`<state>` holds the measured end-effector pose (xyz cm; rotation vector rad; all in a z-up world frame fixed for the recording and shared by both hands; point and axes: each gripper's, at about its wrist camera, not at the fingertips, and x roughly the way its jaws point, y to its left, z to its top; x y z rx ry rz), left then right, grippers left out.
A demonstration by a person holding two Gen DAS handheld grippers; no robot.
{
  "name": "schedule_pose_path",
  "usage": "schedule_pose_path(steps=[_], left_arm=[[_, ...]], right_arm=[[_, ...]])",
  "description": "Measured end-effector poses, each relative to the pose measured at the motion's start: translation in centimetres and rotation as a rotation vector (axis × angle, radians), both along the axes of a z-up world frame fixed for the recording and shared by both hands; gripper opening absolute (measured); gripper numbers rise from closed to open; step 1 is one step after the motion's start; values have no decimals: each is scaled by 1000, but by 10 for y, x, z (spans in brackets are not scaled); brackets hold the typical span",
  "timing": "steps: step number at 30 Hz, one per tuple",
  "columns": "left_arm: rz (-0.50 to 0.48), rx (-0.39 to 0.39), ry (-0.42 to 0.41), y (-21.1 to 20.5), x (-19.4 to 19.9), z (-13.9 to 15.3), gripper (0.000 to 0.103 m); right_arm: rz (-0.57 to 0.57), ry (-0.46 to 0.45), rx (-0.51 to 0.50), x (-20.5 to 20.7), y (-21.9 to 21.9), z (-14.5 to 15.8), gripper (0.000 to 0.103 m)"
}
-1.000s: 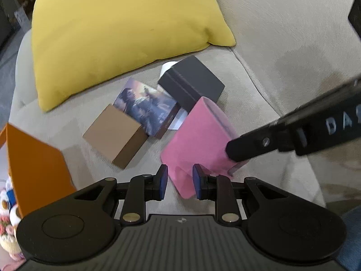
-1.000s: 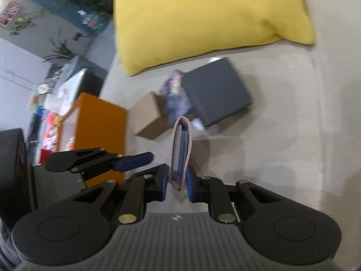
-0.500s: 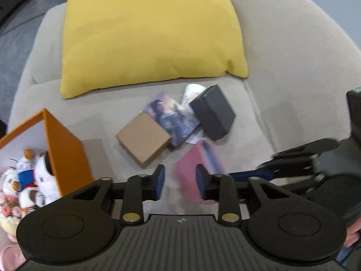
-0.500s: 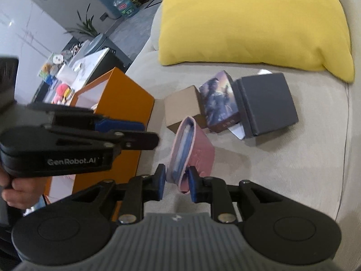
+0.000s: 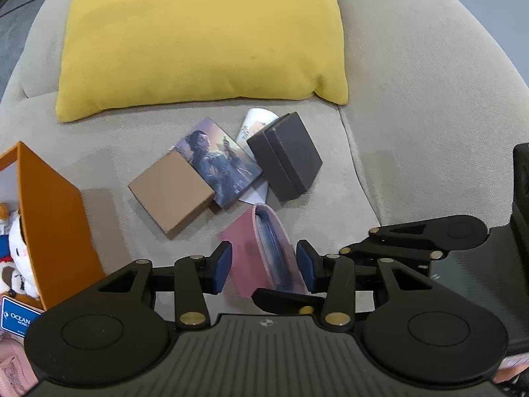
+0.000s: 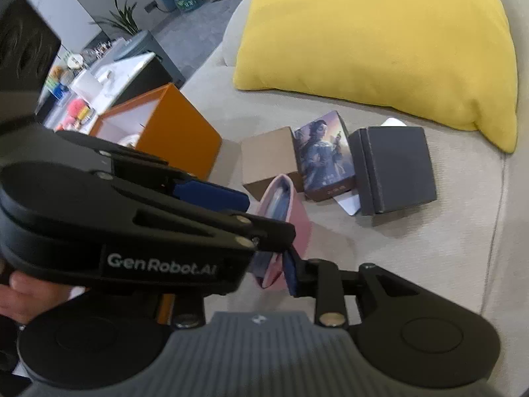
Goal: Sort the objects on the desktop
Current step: 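Push the pink wallet upright with the right tool while left tool grasps it, then grasp the dark grey box with the right tool while left holds the wallet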
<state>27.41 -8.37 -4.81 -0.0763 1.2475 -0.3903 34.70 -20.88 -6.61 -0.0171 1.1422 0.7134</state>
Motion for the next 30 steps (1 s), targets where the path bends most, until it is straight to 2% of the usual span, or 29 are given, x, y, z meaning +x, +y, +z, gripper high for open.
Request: schedule_pose_path(steps=[3, 9, 16, 20, 25, 30], left_arm=[[-5, 15, -11, -4, -1, 0, 49], [11, -4, 13, 2, 0, -1, 49], [29, 20, 25, 1, 4, -9, 49], [3, 14, 25, -1, 4, -12, 34], [-22, 21, 15, -1, 2, -11, 29], [-13, 33, 17, 6, 6, -10, 26]], right_arm=[[-4, -7, -21, 0, 3, -3, 33], [-3, 8, -18, 0, 8, -6, 33], [-3, 10, -25, -2, 12, -7, 35], [17, 8, -40, -6, 9, -6, 35], [32, 9, -55, -8, -5, -3, 48], [30, -40, -148, -8, -15, 0, 52]])
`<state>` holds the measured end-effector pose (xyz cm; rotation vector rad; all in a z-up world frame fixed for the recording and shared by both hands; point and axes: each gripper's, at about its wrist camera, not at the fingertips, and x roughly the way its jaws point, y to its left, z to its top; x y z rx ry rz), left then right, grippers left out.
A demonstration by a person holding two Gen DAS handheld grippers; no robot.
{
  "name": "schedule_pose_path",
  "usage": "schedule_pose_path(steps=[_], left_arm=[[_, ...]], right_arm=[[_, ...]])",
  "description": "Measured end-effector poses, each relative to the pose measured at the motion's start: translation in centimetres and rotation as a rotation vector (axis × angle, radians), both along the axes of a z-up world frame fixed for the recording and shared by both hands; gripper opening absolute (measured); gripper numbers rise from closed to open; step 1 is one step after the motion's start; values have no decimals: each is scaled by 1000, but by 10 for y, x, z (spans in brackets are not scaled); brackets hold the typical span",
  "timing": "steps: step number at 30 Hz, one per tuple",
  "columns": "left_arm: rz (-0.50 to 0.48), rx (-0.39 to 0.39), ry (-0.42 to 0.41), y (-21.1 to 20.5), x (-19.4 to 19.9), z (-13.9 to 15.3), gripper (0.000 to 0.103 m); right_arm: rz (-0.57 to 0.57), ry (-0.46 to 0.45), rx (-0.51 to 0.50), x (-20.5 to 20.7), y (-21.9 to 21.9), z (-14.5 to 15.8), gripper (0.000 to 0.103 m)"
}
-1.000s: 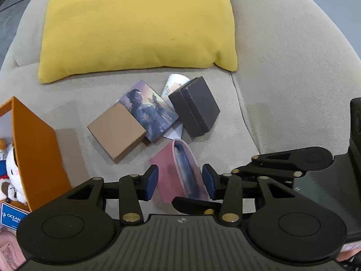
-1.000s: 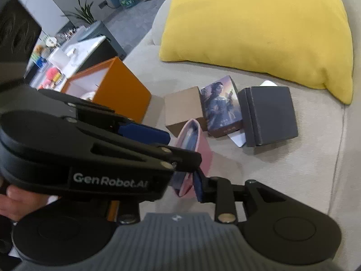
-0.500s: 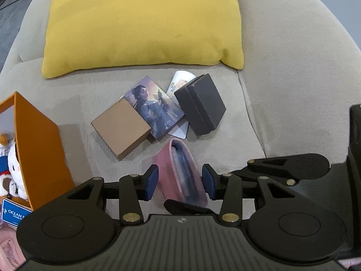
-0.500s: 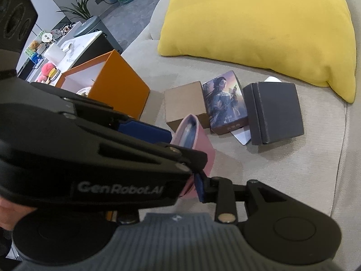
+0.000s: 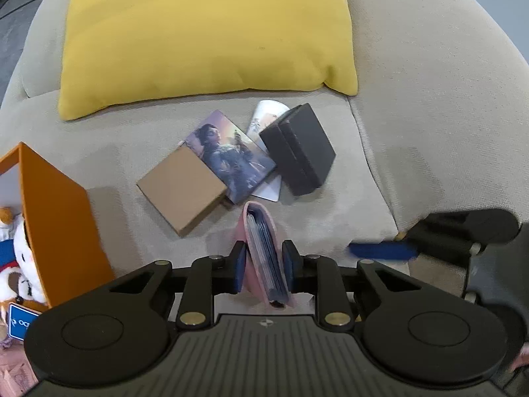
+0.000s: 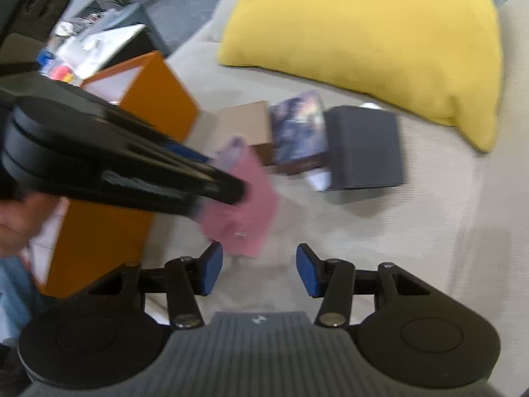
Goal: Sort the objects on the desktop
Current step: 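Grasp the dark grey box with the right tool while left holds the wallet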
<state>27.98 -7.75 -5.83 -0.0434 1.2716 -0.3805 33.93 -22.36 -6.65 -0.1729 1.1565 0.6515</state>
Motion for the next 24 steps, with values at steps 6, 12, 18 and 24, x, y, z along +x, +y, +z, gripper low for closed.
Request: schedule_pose_path(steps=[6, 12, 18, 24], left_arm=[[-3, 13, -25, -5, -2, -1, 26], [5, 14, -38, 4, -3, 0, 21], [-28, 20, -55, 1, -3, -2, 21], [-48, 26, -53, -8, 0, -1, 24]], right_arm=[[-72, -164, -129, 23, 1, -1, 52], [-114, -258, -162, 49, 18, -12, 59], [-115, -289, -239, 64, 37, -33, 65], [-129, -298, -290, 74, 41, -45, 70]])
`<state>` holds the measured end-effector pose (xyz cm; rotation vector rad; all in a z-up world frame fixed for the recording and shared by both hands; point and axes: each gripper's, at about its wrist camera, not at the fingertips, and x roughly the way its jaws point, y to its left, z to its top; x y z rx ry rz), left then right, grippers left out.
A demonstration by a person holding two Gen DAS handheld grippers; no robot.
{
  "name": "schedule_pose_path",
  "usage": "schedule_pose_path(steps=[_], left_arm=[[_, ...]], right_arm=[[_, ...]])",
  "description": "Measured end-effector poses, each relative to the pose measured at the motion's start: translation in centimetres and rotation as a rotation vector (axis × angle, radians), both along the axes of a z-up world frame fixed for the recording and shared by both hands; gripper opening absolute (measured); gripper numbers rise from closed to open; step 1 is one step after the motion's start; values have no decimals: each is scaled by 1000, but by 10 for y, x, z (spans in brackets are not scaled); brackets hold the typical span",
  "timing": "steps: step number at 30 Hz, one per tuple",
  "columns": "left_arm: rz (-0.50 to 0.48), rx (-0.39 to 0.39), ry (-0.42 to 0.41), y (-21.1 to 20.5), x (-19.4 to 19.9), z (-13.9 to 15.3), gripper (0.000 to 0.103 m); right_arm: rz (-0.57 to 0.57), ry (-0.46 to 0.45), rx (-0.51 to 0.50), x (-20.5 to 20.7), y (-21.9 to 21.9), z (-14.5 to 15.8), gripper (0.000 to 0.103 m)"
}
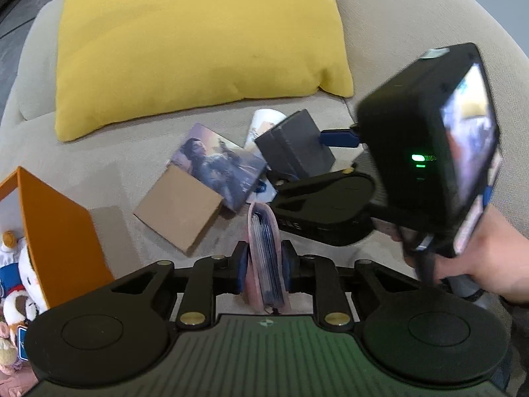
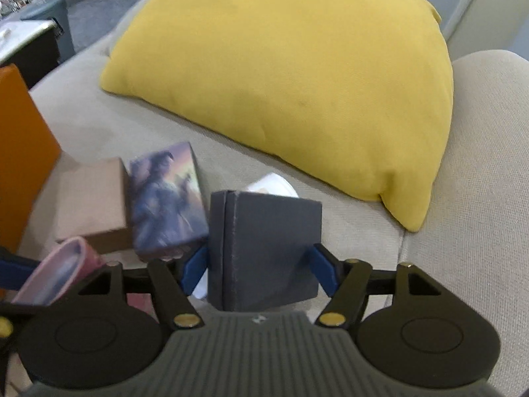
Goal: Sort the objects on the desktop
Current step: 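Grasp the dark grey box with the right tool while left holds the wallet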
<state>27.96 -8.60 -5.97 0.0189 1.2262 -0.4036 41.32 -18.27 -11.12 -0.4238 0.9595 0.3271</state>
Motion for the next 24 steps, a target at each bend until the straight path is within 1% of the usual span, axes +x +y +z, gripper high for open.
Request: schedule_pose_path(steps=[1, 3, 5, 8, 11, 13, 16, 18, 22, 24], left_arm=[[-2, 4, -4, -2, -1, 0, 24], [-5, 10, -13, -3, -3, 1, 24], [0, 13, -17, -5, -7, 2, 23], [10, 20, -25, -5, -12, 3, 22], [18, 32, -44, -6, -18, 5, 21], [25, 32, -56, -6, -24, 6, 21], [35, 31, -71, -5, -33, 12, 20], [30, 36, -86, -5, -39, 14, 20], [-10, 48, -116, -9, -56, 22, 19], [-37, 54, -112, -13, -63, 24, 19]], right_arm=[[-2, -3, 3, -1, 0, 1, 70], [-6, -5, 21, -3, -3, 4, 64], [-20, -10, 53, -6, -8, 13, 52], [-37, -9, 79, -12, -17, 23, 45], [-85, 12, 115, -17, -31, 32, 42], [-118, 46, 164, -22, -43, 37, 40], [-153, 130, 261, -41, -61, 43, 40], [-167, 189, 300, -54, -69, 44, 40], [-185, 312, 396, -76, -82, 41, 40], [-180, 334, 412, -84, -80, 40, 40]])
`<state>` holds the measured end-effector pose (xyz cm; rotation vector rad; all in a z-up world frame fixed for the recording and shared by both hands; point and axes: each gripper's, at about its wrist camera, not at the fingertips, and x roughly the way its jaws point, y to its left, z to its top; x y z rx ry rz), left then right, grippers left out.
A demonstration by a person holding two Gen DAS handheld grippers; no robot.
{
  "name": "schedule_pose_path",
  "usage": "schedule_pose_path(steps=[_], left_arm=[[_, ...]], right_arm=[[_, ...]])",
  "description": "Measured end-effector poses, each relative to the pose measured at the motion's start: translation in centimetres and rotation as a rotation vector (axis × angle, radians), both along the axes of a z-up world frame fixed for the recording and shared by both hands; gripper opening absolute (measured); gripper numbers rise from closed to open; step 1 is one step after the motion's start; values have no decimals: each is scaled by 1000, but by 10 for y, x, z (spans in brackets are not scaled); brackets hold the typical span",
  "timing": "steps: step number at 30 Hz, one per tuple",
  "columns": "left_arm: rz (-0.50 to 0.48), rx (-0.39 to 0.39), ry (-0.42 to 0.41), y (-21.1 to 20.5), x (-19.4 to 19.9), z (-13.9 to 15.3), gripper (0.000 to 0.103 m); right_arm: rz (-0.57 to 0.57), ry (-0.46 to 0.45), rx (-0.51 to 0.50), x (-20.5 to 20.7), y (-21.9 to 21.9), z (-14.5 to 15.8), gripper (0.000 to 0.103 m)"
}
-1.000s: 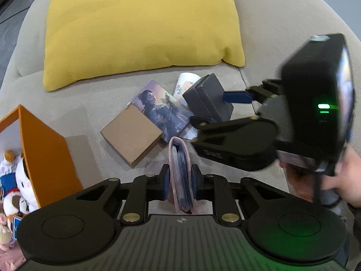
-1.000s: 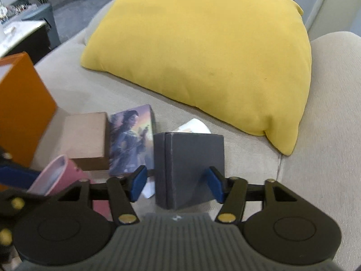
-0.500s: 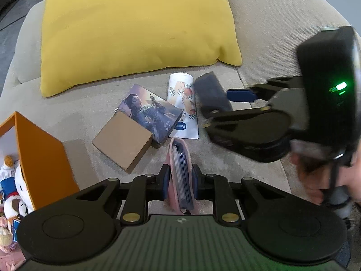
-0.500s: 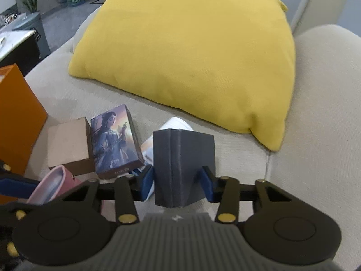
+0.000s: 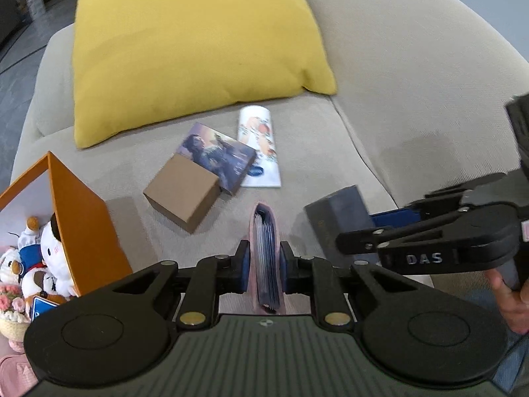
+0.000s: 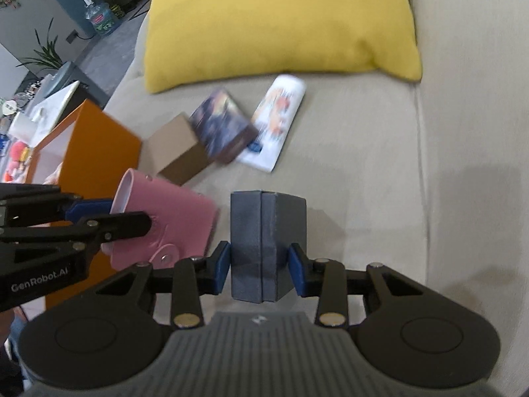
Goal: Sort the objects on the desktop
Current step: 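Grasp the dark grey box with the right tool while left holds the wallet, then carry the wallet and grey box into the orange box and open both tools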
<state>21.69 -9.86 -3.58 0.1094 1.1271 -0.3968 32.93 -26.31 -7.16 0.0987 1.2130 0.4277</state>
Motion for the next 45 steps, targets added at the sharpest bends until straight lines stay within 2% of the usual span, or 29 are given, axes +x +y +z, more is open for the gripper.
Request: schedule_pose_path(steps=[6, 11, 16, 20, 25, 29, 35, 40, 45], left_arm=[[8, 31, 40, -3, 1, -19, 21], [48, 13, 31, 3, -2, -28, 21], [85, -7, -7, 7, -9, -24, 19], [91, -25, -77, 12, -25, -6, 19], [78, -77, -169, 22, -54, 32, 19], [77, -105, -237, 38, -78, 62, 19], [119, -138, -311, 86, -105, 103, 19], [162, -112, -332, 122, -115, 118, 19], [223, -81, -291, 156, -116, 107, 19]], right_arm=[[-8, -51, -16, -7, 7, -4, 40], [-62, -94, 0, -11, 4, -9, 40], [-157, -121, 50, -21, -5, -10, 40], [-185, -159, 95, -38, -8, 2, 39], [-183, -284, 106, -68, 1, 35, 39], [-147, -364, 130, -90, 17, 63, 38], [-66, -432, 202, -112, 51, 98, 38], [27, -431, 253, -115, 92, 113, 37], [103, -366, 262, -104, 136, 109, 37]])
